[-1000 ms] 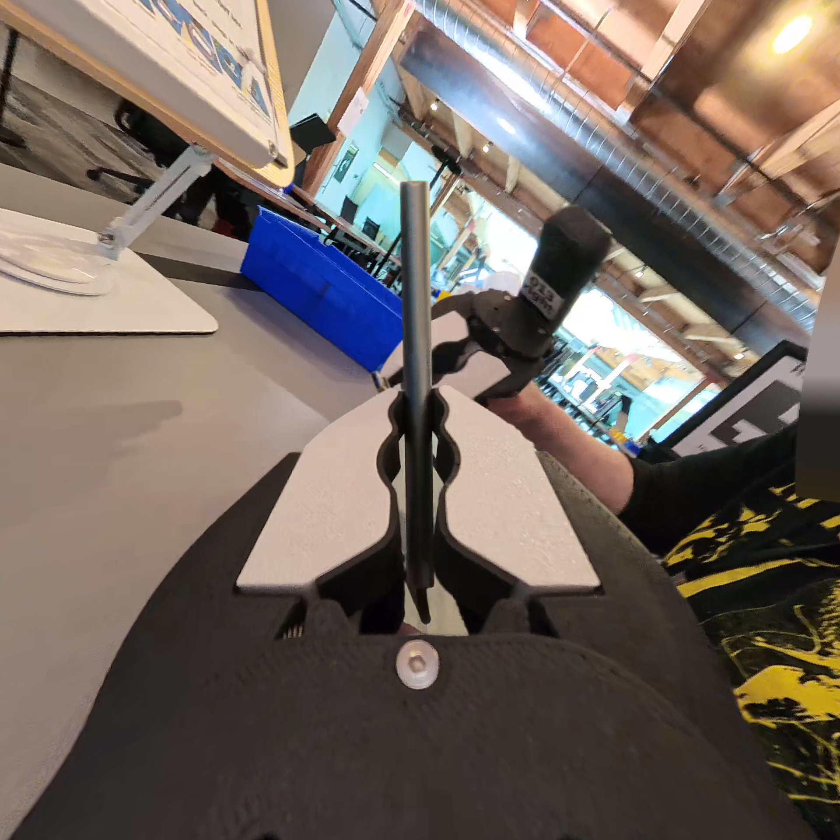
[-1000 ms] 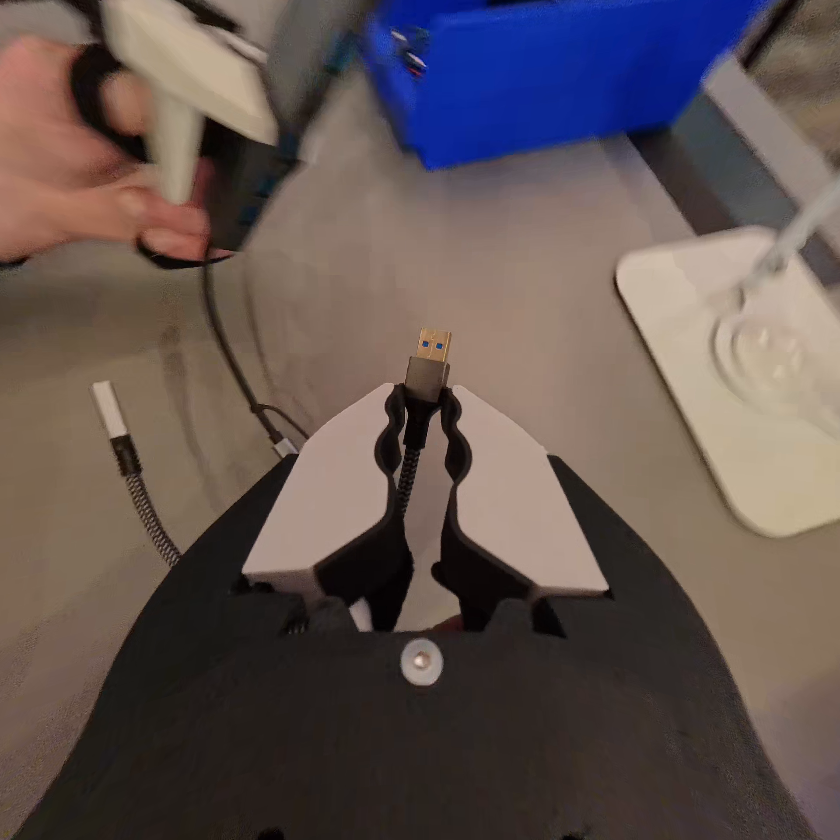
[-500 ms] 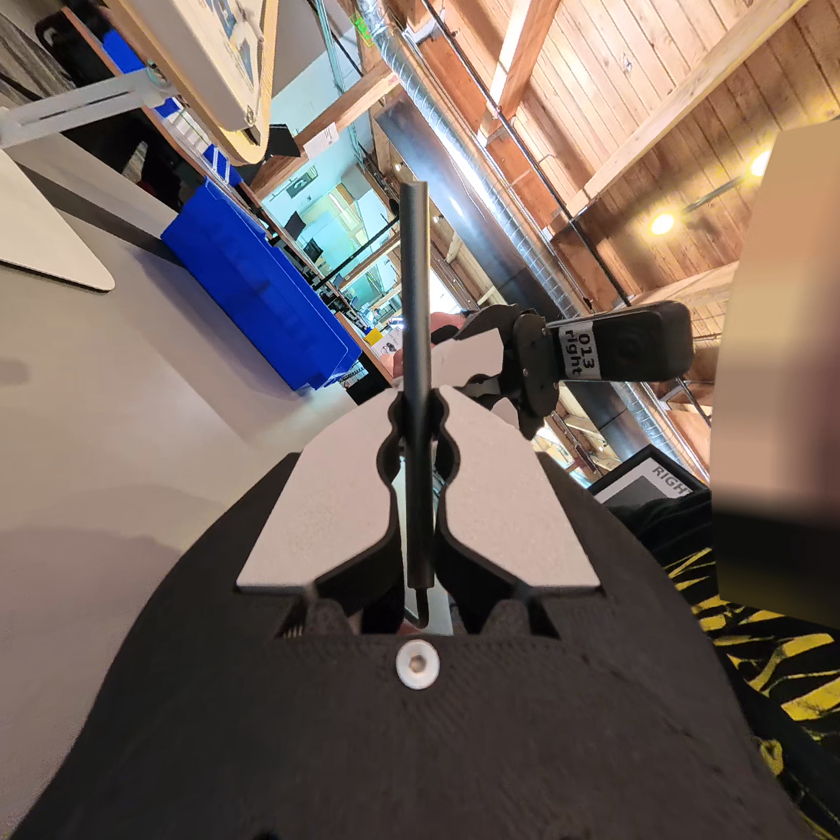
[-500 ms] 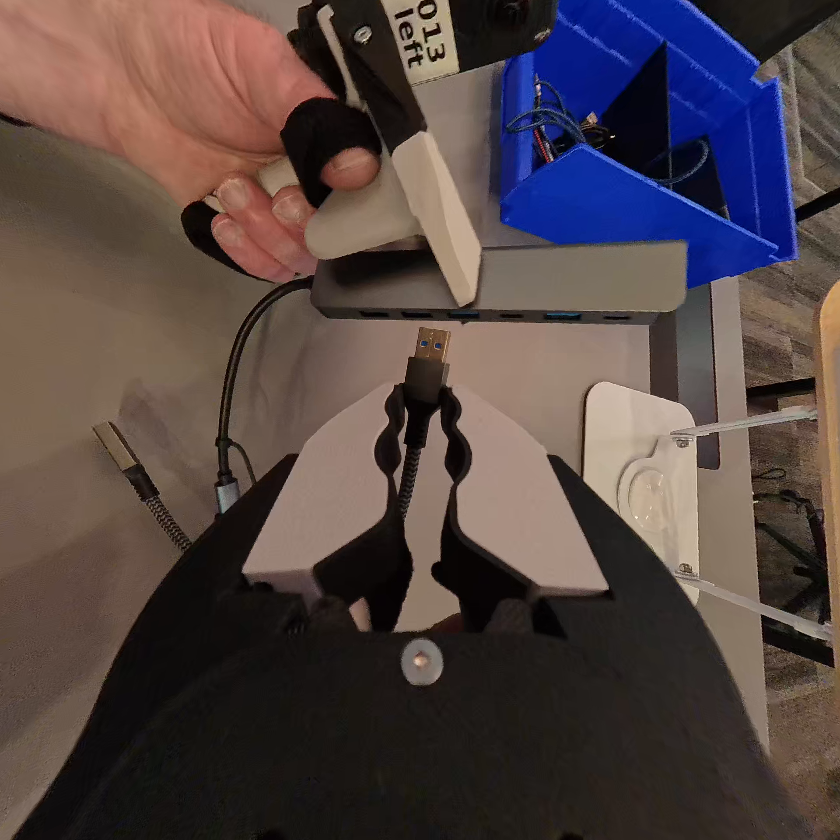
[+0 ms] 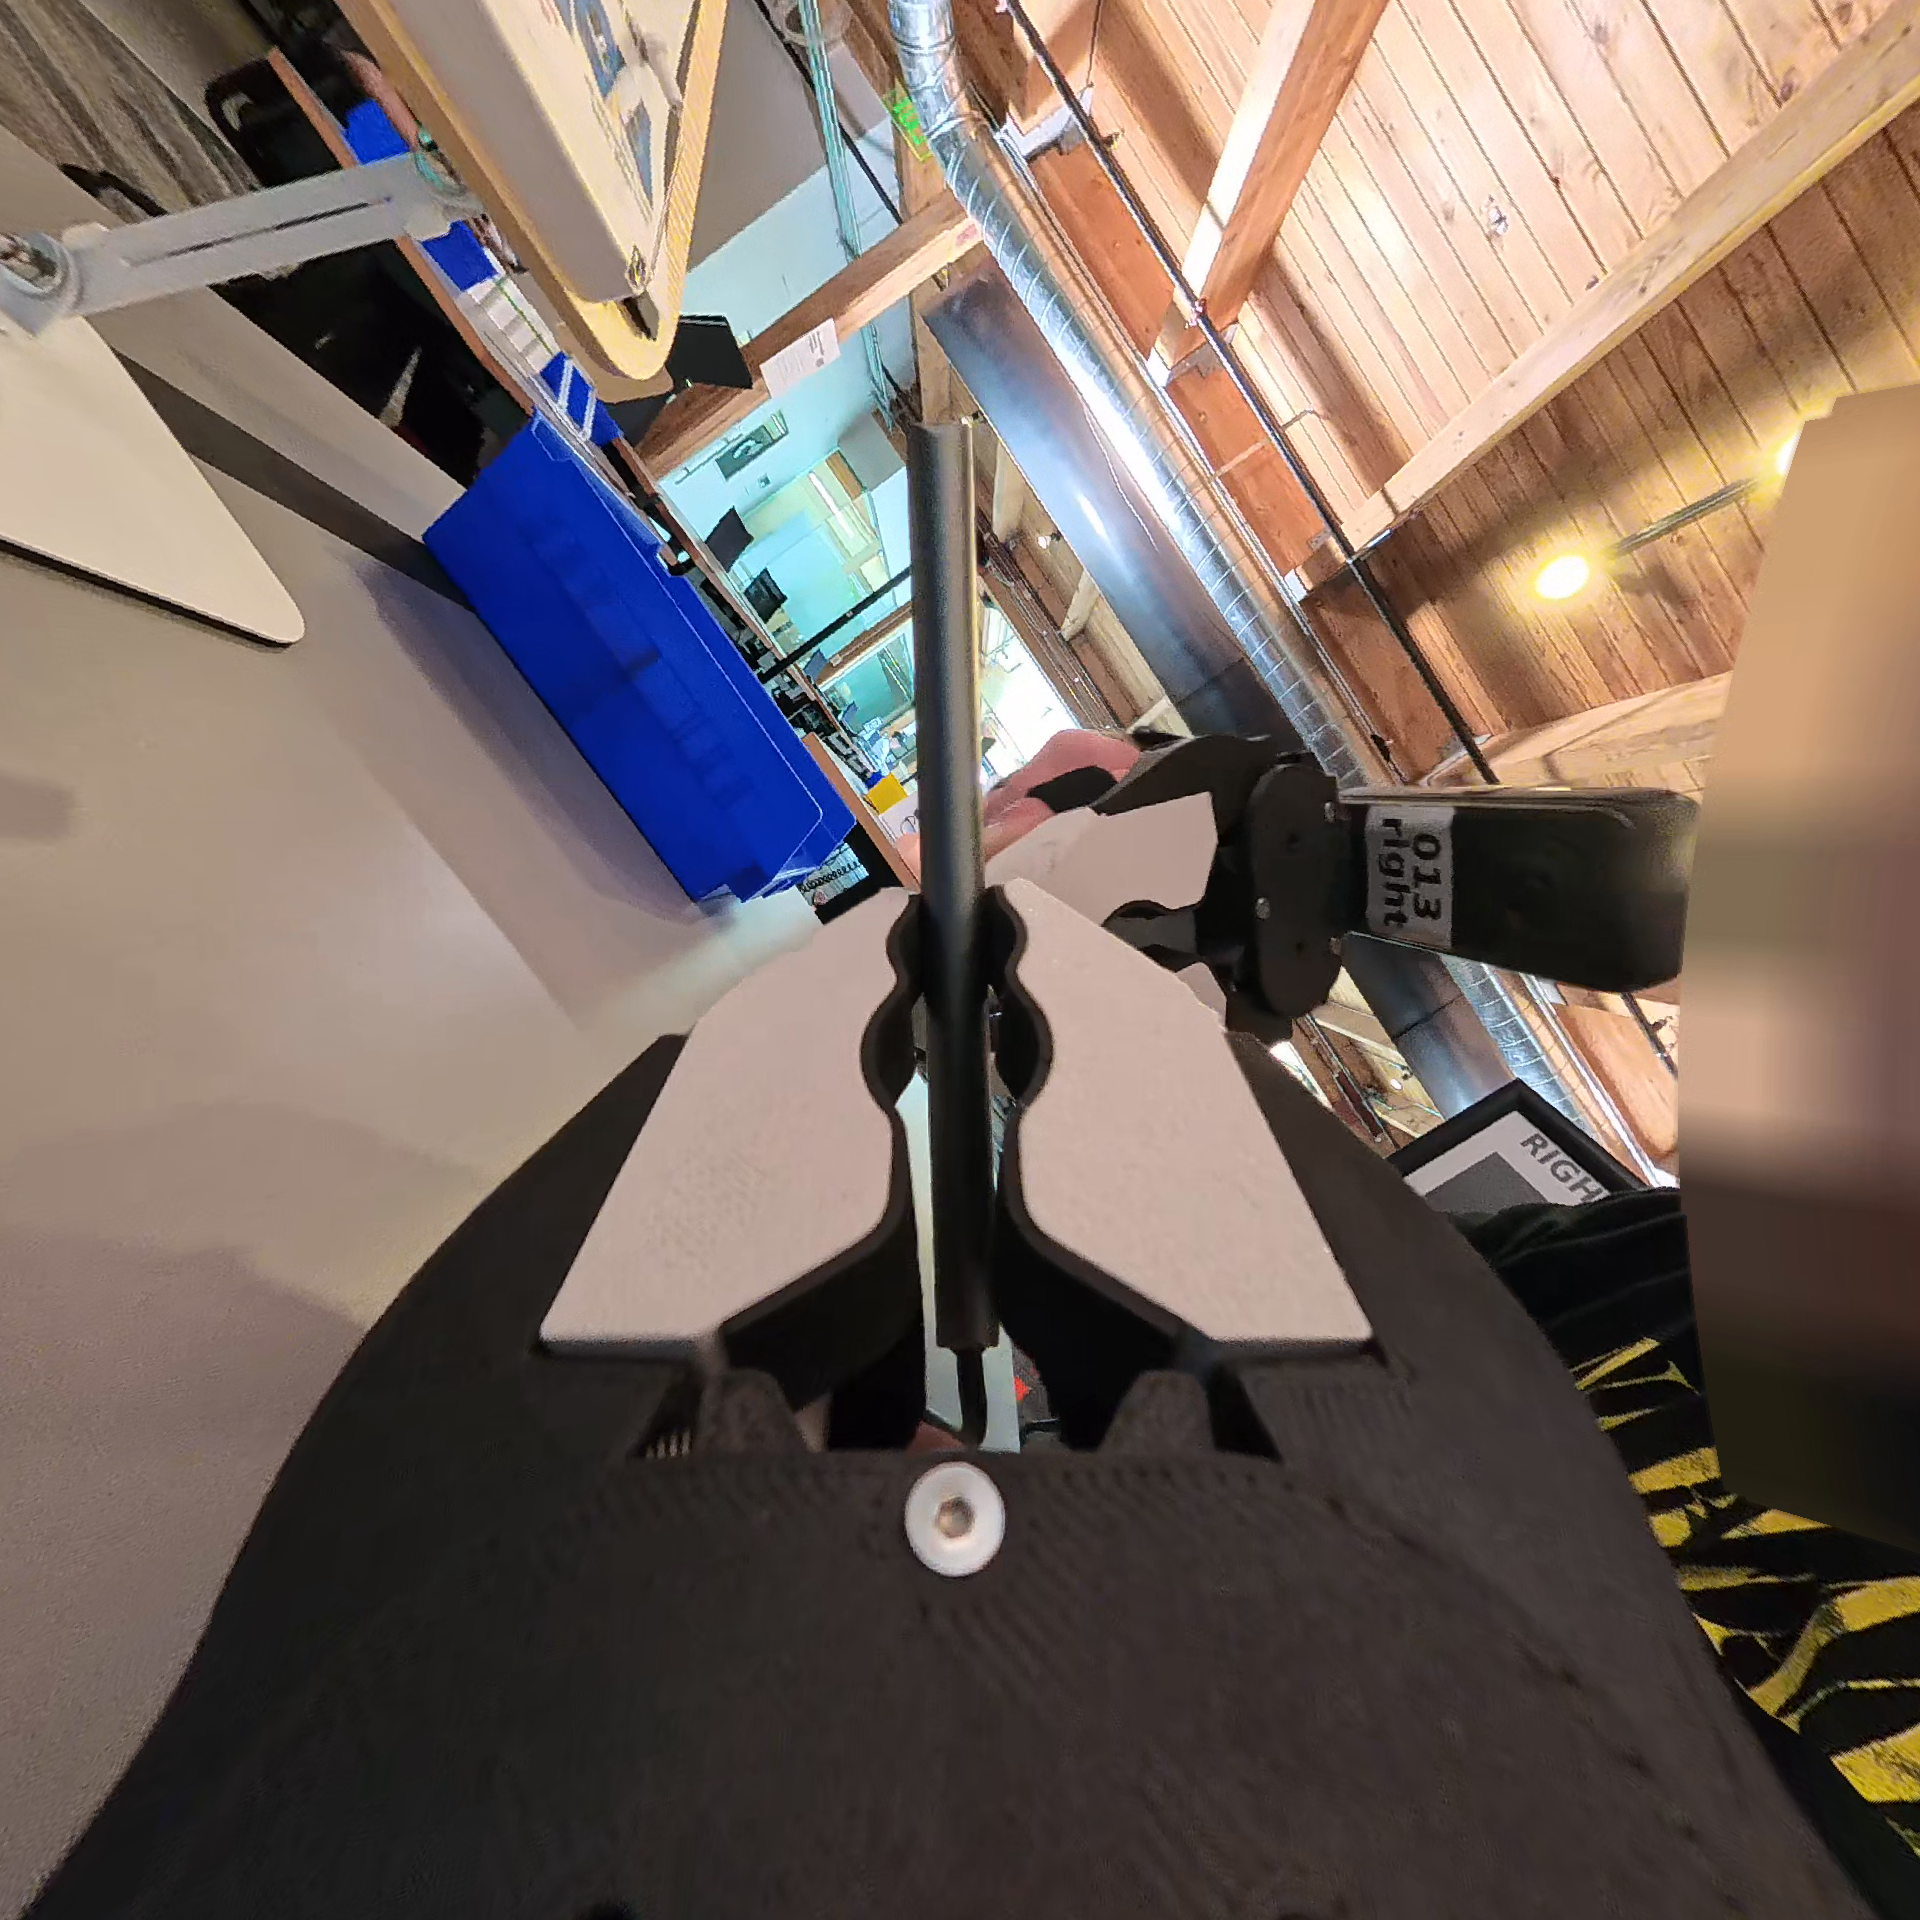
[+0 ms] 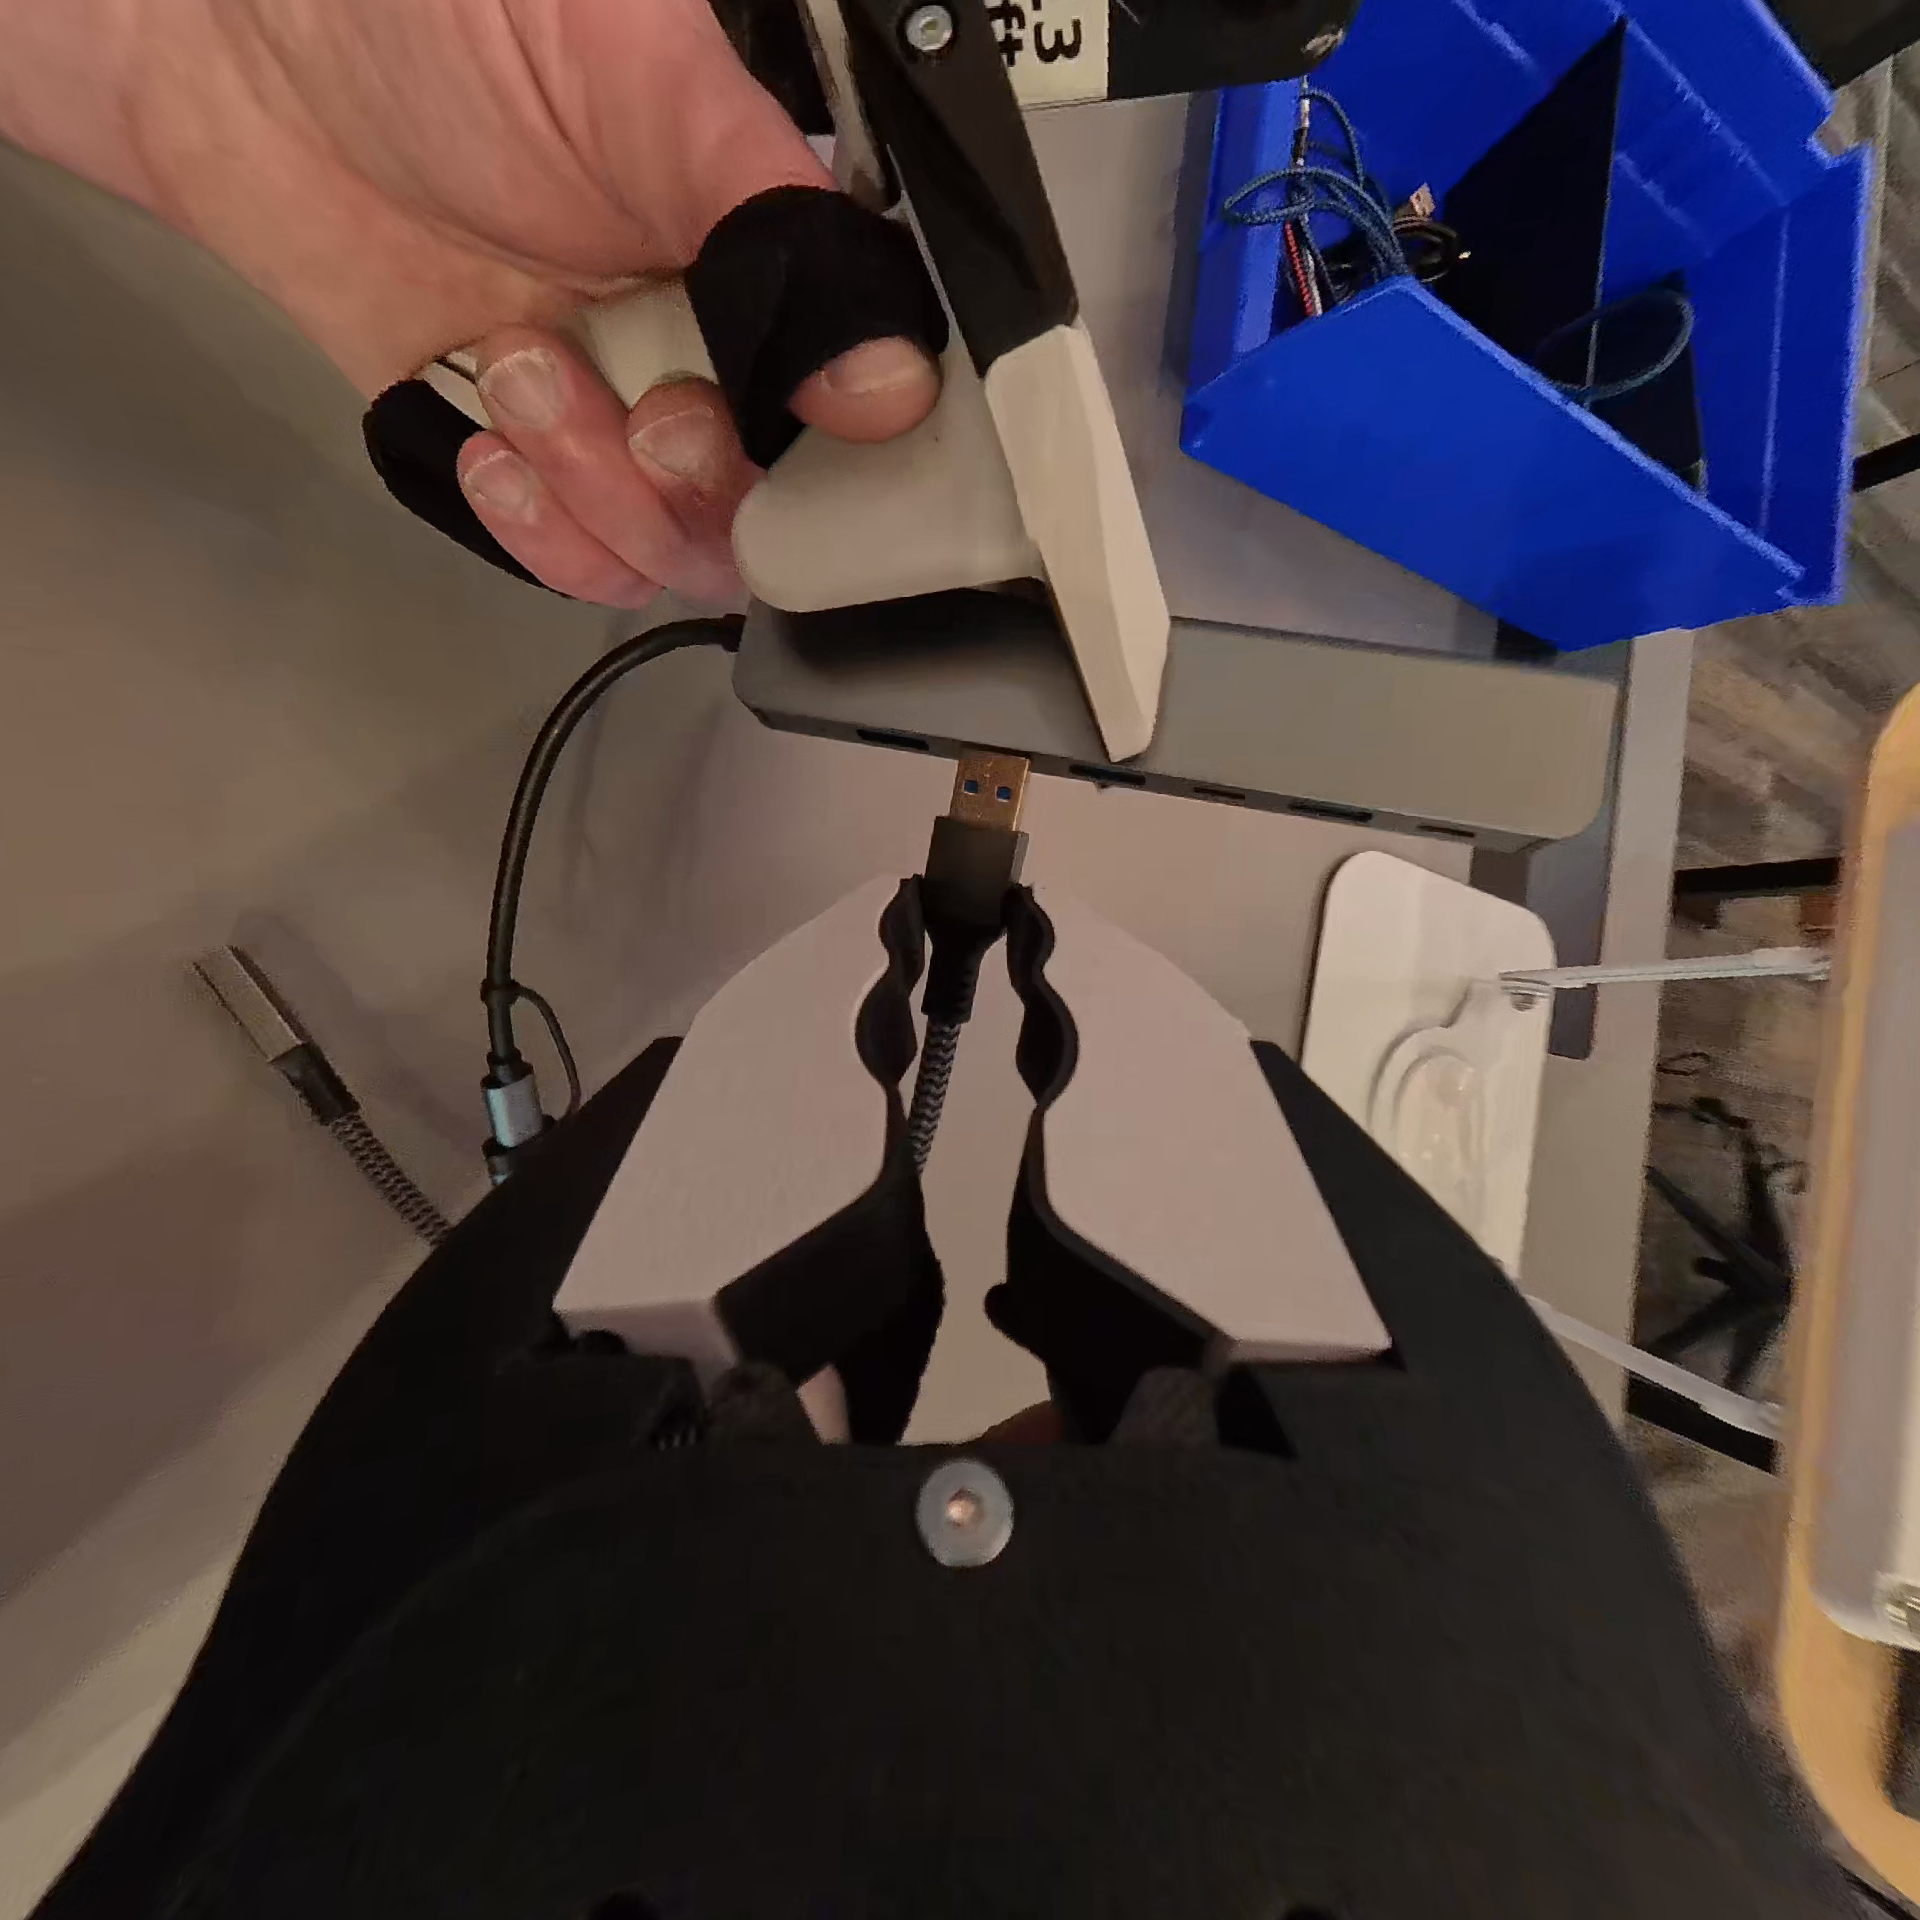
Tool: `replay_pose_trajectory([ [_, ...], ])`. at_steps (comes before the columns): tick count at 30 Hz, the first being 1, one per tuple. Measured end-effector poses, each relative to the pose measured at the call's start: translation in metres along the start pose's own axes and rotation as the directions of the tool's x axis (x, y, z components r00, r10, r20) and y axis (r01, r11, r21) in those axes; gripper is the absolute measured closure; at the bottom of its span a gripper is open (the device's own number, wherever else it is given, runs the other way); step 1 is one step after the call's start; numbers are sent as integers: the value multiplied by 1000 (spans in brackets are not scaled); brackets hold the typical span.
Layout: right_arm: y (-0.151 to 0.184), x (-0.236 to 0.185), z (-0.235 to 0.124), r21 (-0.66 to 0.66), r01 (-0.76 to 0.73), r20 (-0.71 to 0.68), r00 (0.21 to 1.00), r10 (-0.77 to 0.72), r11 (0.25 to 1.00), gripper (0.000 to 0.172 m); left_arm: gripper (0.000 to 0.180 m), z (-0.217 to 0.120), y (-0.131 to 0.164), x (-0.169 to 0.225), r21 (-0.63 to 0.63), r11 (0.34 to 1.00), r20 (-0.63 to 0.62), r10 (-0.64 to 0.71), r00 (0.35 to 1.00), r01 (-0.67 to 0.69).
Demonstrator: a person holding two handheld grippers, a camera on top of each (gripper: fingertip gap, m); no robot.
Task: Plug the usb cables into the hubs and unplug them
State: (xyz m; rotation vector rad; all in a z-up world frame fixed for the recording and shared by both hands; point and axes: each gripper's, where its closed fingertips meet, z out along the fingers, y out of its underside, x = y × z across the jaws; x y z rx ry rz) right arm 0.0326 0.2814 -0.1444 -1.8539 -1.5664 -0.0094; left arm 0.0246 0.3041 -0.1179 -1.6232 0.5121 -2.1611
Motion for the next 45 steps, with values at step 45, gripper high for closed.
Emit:
replay_pose_trajectory([
  [45, 2, 18, -3, 54, -37, 58, 998, 34, 998, 157, 168, 5, 12, -5, -98, 994, 112, 63, 992, -52],
])
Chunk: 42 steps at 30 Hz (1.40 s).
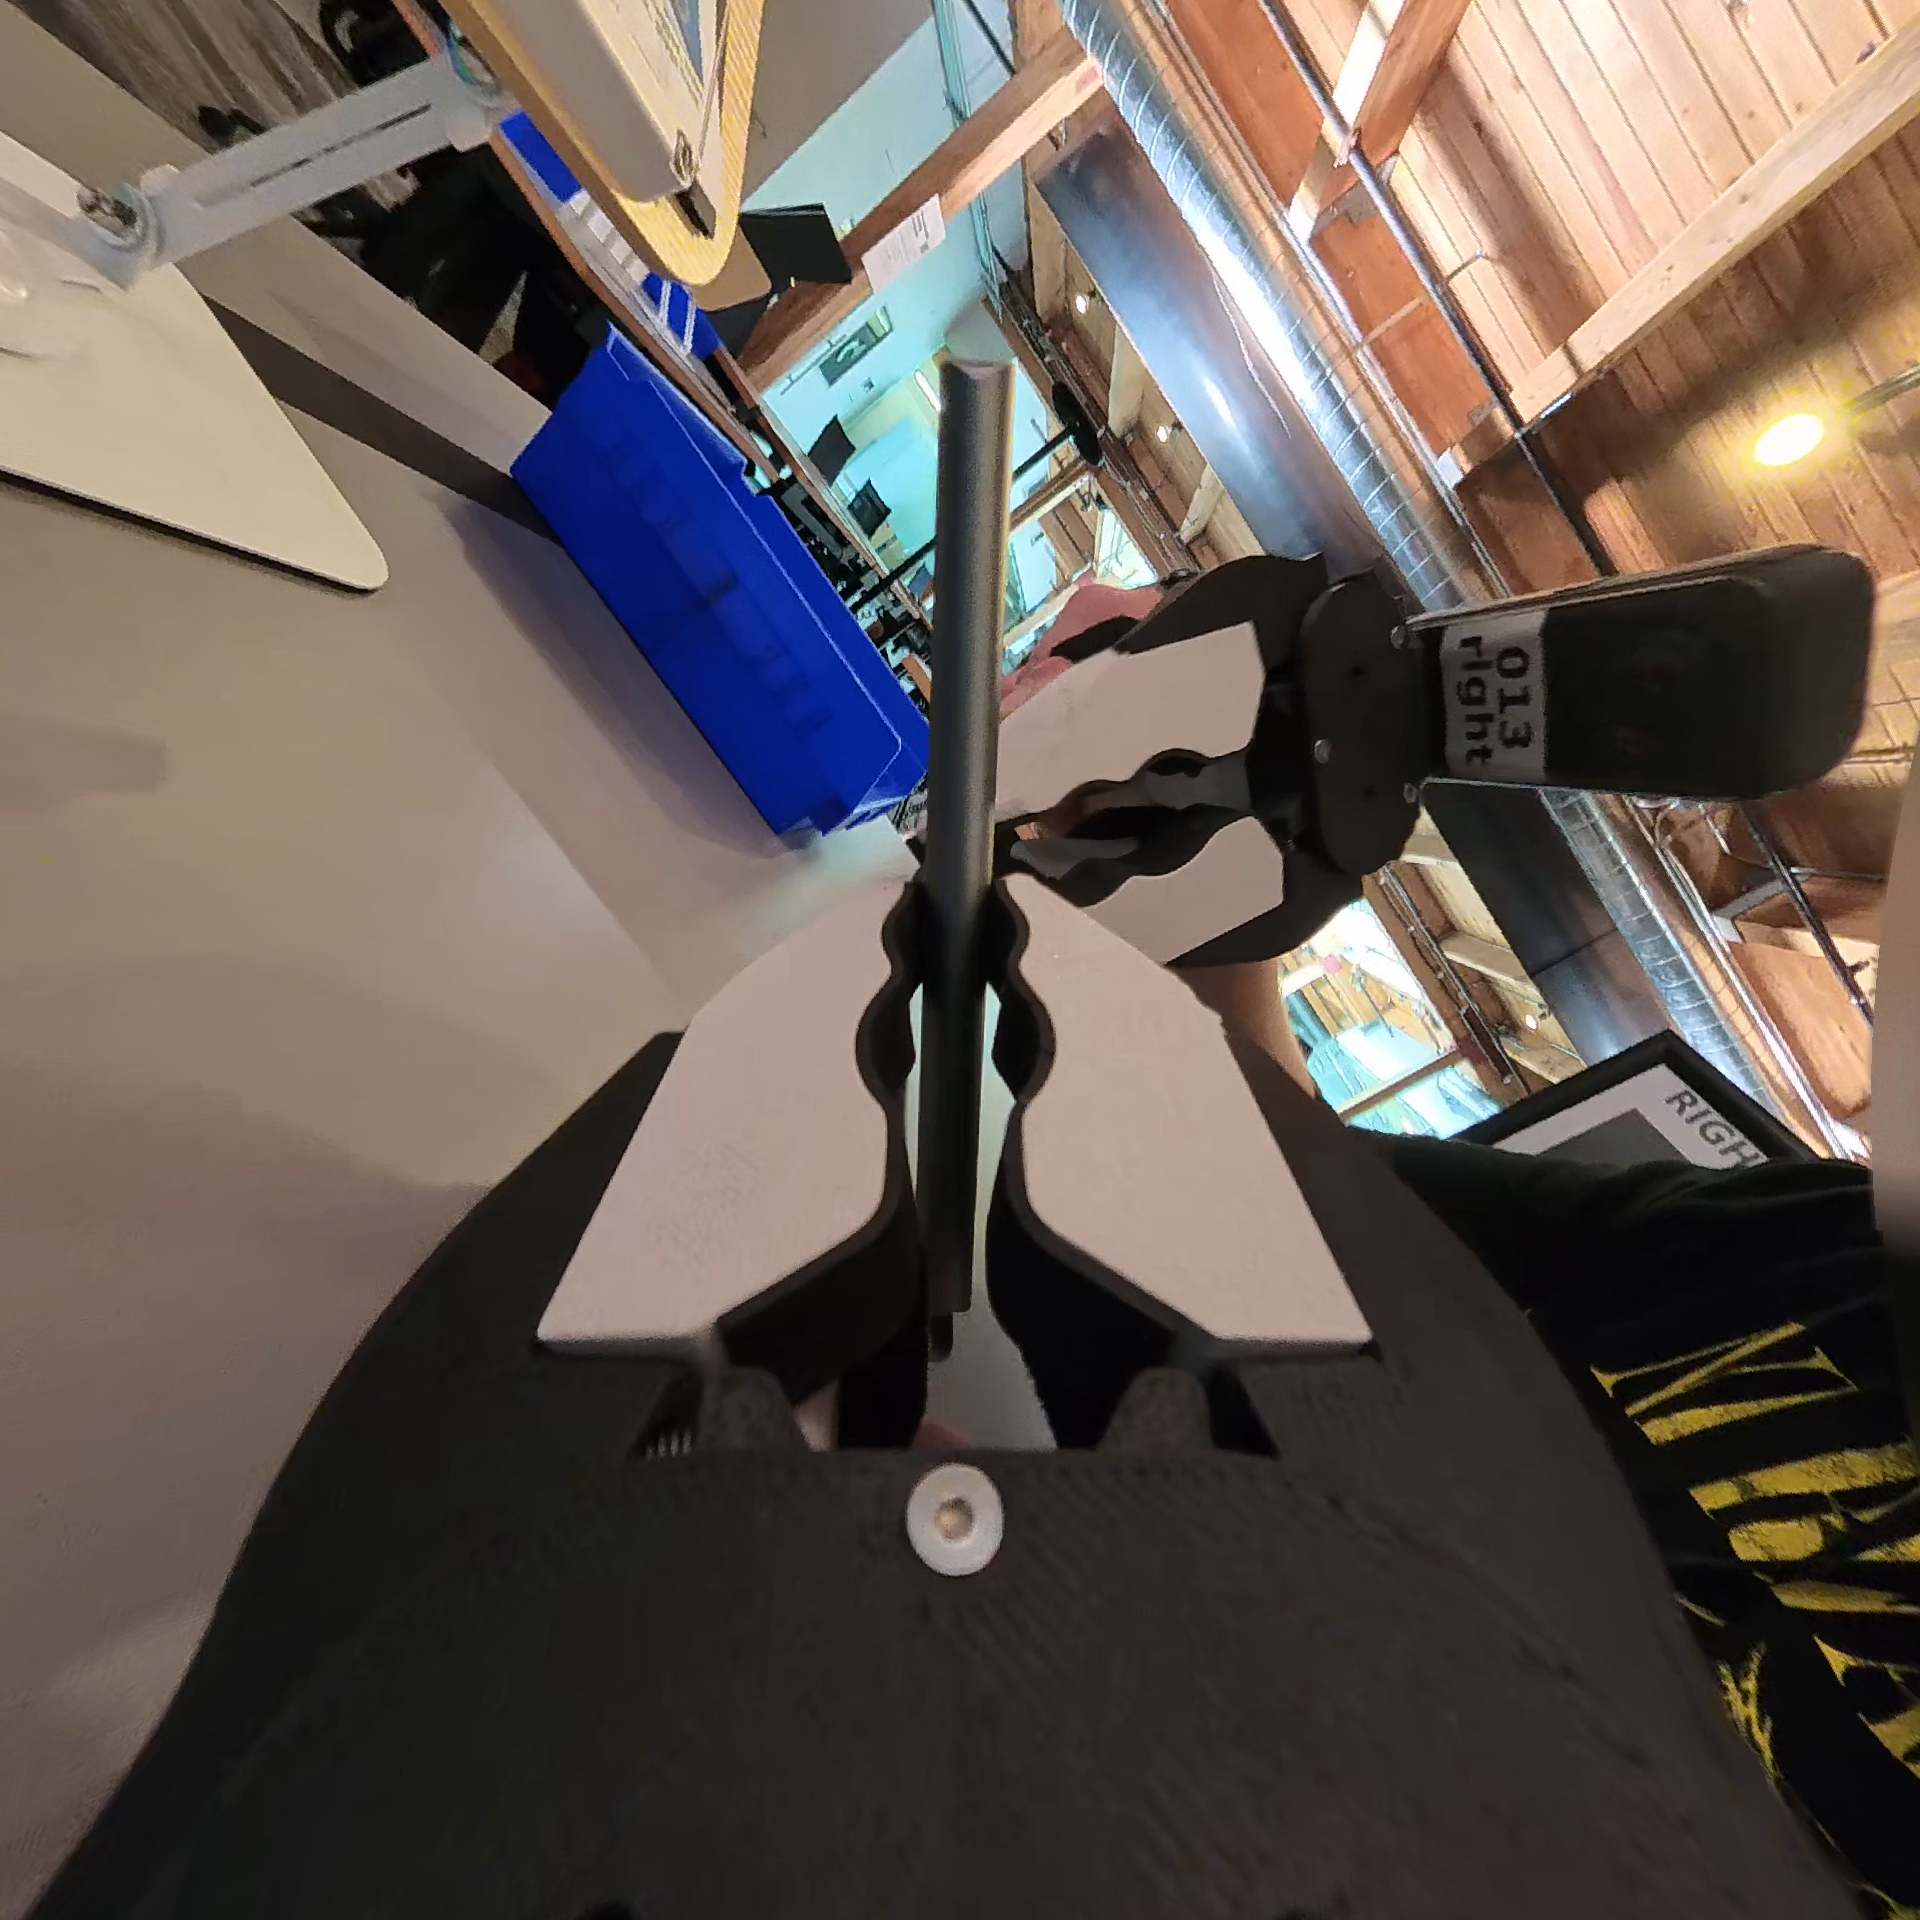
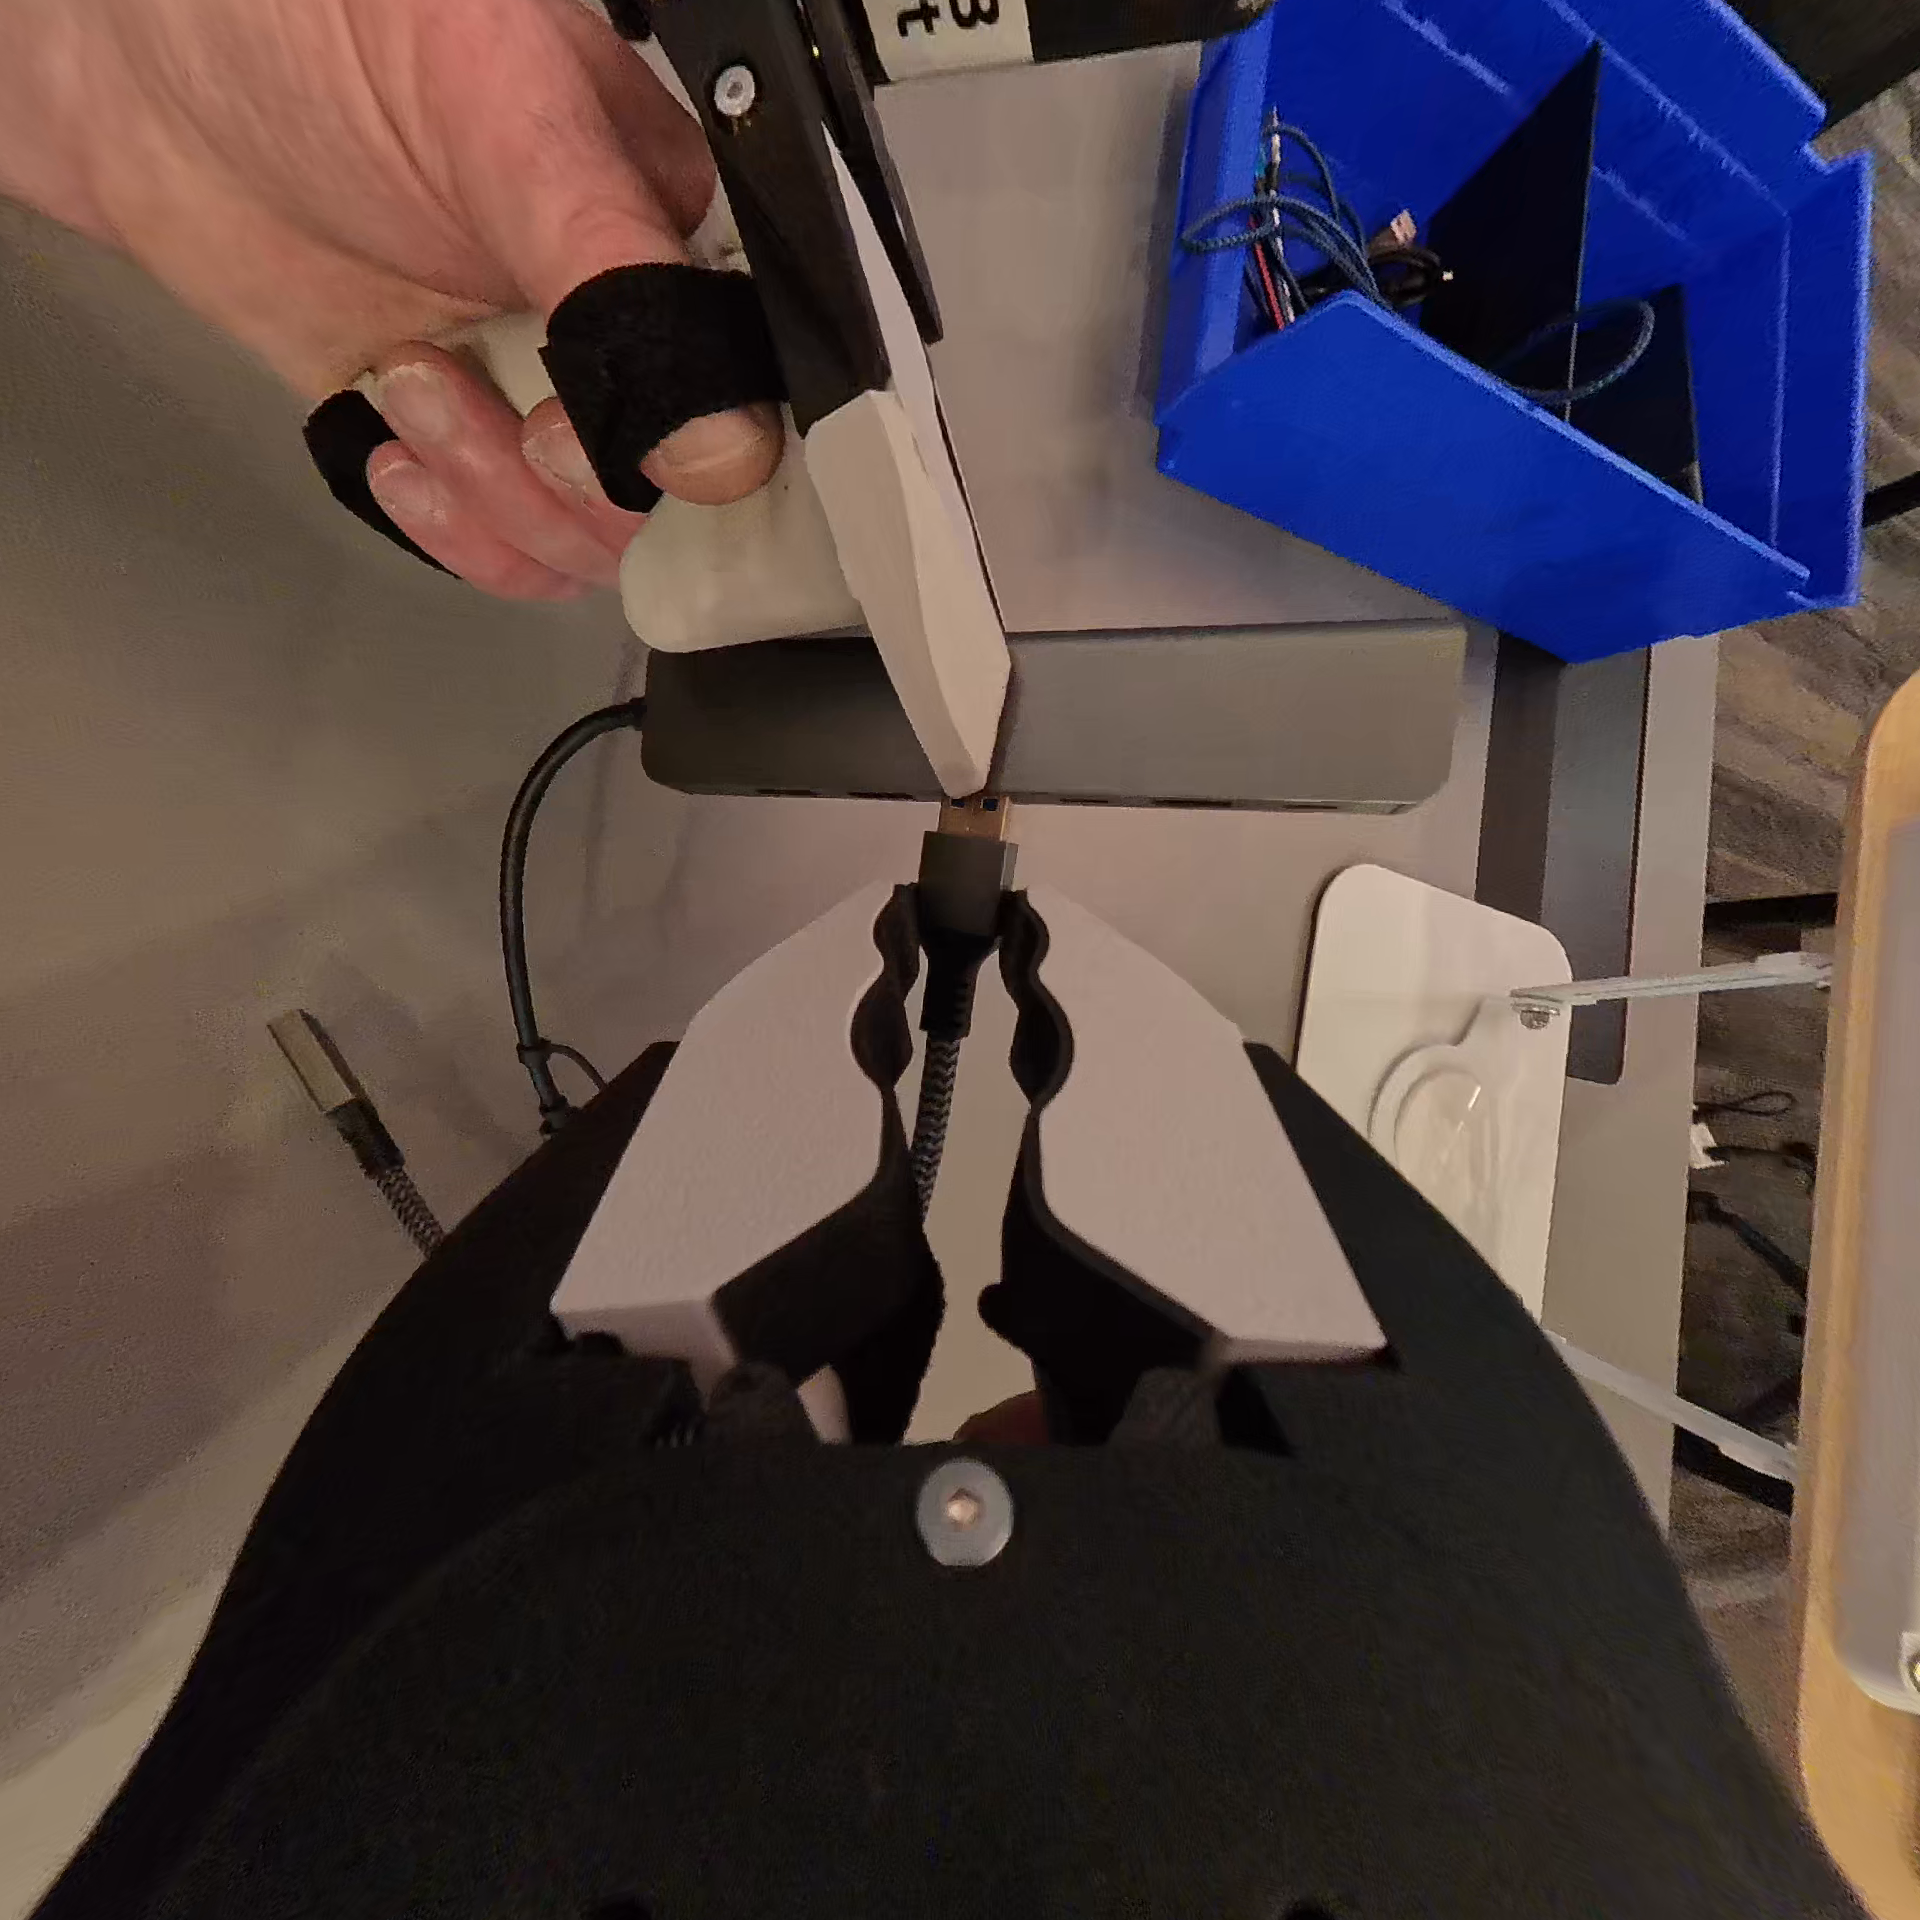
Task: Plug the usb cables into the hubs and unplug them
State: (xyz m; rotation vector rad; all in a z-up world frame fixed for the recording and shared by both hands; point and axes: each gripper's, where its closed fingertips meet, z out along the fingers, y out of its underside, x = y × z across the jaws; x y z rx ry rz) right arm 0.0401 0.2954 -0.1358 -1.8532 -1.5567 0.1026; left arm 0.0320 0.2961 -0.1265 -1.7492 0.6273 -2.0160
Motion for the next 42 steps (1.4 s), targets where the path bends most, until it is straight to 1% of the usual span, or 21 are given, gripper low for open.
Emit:
replay_pose_trajectory([
  [5, 1, 0, 2, -50, 57, -12, 998, -58, 997, 157, 169, 3, 7, -3, -56, 998, 24, 20, 1000, -18],
  [9, -2, 1, 4, -18, 48, 9, 999, -47, 999, 157, 169, 2, 7, -3, -75, 997, 32, 31, 999, -28],
  [11, -6, -2, 4, 8, 54, 23, 998, -54, 999, 157, 168, 5, 12, 0, -116, 993, 11, 33, 999, -32],
  [14, -5, -2, 7, -16, 65, 11, 998, -64, 998, 157, 169, 6, 11, -6, -99, 995, 48, 34, 998, -29],
  [16, -7, -2, 7, 12, 56, 15, 998, -56, 998, 157, 169, 3, 10, -3, -90, 995, 29, 41, 999, -38],
  [17, -10, -2, 7, 30, 57, 7, 998, -57, 998, 157, 169, 1, 7, -2, -70, 996, 37, 55, 998, -52],
  [19, -14, 3, 3, 47, 42, -8, 999, -42, 998, 156, 169, -1, -1, 4, -44, 998, 8, 47, 999, -46],
  [21, -12, 9, -4, 33, 6, -23, 1000, -5, 999, 150, 169, -4, -7, 2, -27, 998, 24, 51, 998, -50],
  [23, -4, 8, -5, 11, 9, -23, 1000, -8, 1000, 148, 169, -7, -11, 5, -9, 1000, -4, 29, 1000, -29],
  [24, -4, 6, -4, 17, 7, -15, 1000, -7, 1000, 145, 169, -6, -9, 6, -20, 999, -11, 28, 1000, -28],
  [25, -3, 5, -3, 16, 12, -20, 1000, -12, 1000, 147, 169, -4, -6, 7, -37, 999, -16, 28, 999, -29],
  [26, -2, 5, -2, 6, 21, -36, 999, -21, 1000, 157, 170, -3, -6, 6, -30, 999, -11, 23, 1000, -24],
  [27, -1, 6, -3, 3, 21, -46, 999, -20, 1000, 158, 170, -3, -6, 7, -27, 1000, -27, 9, 1000, -10],
  [28, -2, 5, -5, 10, 20, -49, 999, -19, 1000, 159, 169, -3, -5, 8, -32, 999, -33, 2, 999, -4],
  [30, 3, 3, -5, -21, 45, -55, 997, -46, 999, 160, 169, 0, -1, 6, -56, 998, -2, 35, 999, -35],
  [31, 4, 1, -5, -30, 53, -50, 997, -55, 998, 160, 169, 0, 2, 7, -66, 997, -6, 36, 999, -37],
  [33, 3, 1, -7, -17, 49, -49, 998, -50, 999, 161, 169, 1, 1, 9, -51, 998, -22, 27, 999, -28],
  [35, 5, 2, -7, -32, 55, -47, 997, -56, 998, 160, 169, 3, 3, 7, -71, 996, 1, 46, 999, -46],
  [38, 6, 1, -7, -32, 53, -41, 998, -55, 998, 161, 168, 3, 6, 7, -85, 995, 3, 58, 998, -57],
  [42, 13, 0, -2, -35, 41, -37, 998, -43, 999, 161, 169, 6, 9, 0, -89, 995, 26, 49, 998, -47],
])
